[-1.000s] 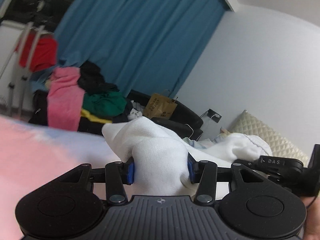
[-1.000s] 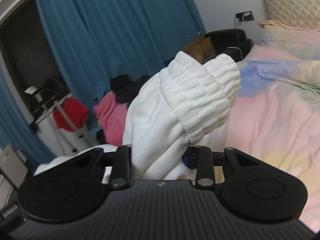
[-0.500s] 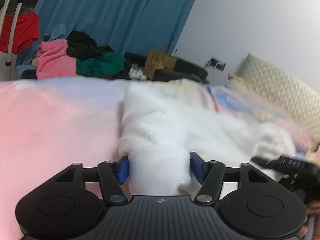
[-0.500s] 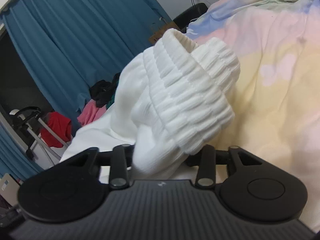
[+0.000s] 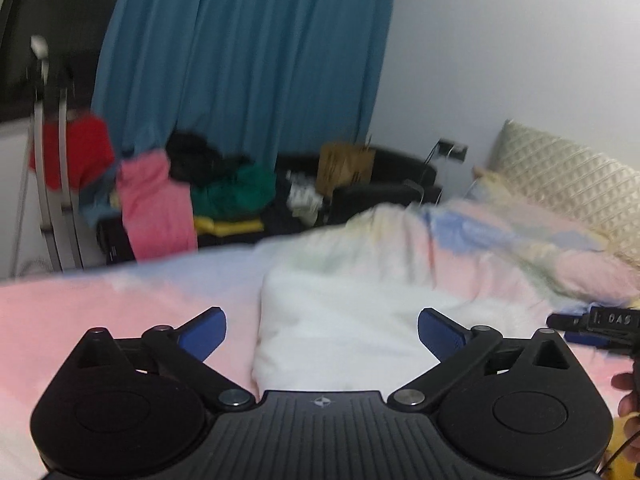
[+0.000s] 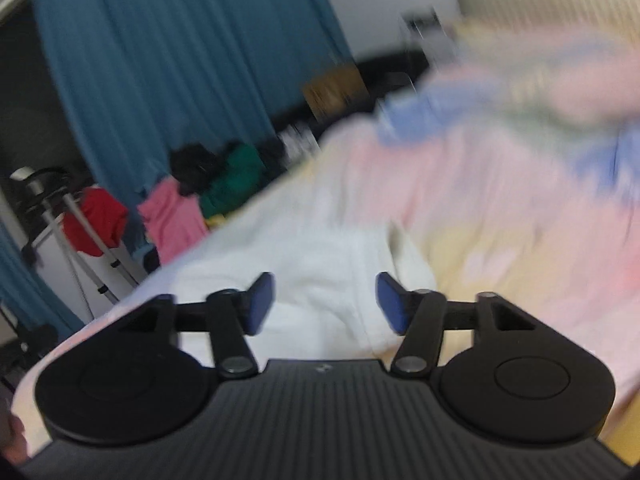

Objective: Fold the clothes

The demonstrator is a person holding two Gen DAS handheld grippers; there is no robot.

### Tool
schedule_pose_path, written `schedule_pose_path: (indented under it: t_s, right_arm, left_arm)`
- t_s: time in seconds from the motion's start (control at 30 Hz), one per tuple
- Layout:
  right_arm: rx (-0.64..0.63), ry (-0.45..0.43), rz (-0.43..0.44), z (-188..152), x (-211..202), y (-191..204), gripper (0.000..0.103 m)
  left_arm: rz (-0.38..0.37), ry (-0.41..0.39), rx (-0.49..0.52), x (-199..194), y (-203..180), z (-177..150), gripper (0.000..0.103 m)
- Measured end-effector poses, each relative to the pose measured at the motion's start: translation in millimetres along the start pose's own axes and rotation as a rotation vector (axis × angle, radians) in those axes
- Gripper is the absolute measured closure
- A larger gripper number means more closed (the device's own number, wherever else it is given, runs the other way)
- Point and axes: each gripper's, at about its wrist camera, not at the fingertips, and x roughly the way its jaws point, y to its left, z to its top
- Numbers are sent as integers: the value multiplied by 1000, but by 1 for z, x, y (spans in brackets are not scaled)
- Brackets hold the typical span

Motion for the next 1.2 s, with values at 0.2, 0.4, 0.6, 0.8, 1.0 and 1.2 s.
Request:
schedule_pose_path:
  t_s: [0.2, 0.4, 0.6, 0.8, 1.0, 1.2]
  right_arm:
    - [-149, -113, 72, 23, -98, 39, 11]
    - [-229, -127, 108, 13, -171, 60, 11]
    - [-277, -149, 129, -23, -210, 70, 11]
    - [-269, -158, 125, -69, -220, 75, 11]
    - [-296, -186, 102, -103, -205, 81, 11]
    - [-255, -142, 64, -118, -188, 75, 11]
  left_arm:
    - [26, -96, 73, -99, -51, 24, 0]
    - [17, -147, 87, -187, -90, 22, 0]
    - [17, -153, 54, -244, -102, -7, 0]
    - [41, -151, 3, -266, -92, -49, 0]
    - [95, -122, 14, -255, -79, -77, 0]
    - [114, -101, 11, -244, -72, -97, 0]
